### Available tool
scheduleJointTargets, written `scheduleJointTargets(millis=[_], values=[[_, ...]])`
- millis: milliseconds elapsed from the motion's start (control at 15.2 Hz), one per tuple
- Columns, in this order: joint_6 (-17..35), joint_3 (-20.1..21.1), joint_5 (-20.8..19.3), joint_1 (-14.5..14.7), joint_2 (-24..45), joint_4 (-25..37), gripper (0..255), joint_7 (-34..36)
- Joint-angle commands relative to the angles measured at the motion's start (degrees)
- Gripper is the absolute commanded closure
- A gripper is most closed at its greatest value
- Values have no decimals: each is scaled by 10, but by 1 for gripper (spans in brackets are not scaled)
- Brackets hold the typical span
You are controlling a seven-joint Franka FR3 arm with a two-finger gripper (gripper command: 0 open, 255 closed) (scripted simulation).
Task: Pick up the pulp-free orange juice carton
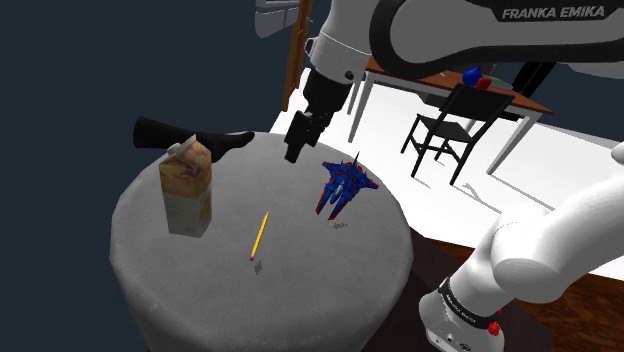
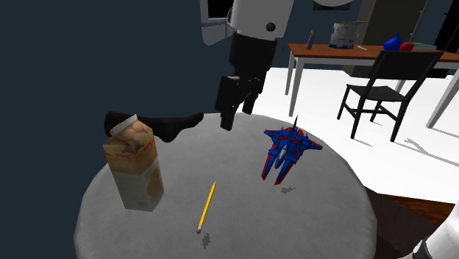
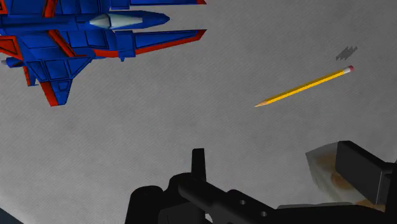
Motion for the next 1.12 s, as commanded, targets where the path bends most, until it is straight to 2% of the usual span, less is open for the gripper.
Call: scheduleJointTargets(millis=[0,396,792,1056], values=[[24,18,-2,6,24,17,0,13],[81,67,-39,17,113,94,0,50],[120,110,-109,37,212,189,0,101],[145,112,-118,40,222,176,0,106]])
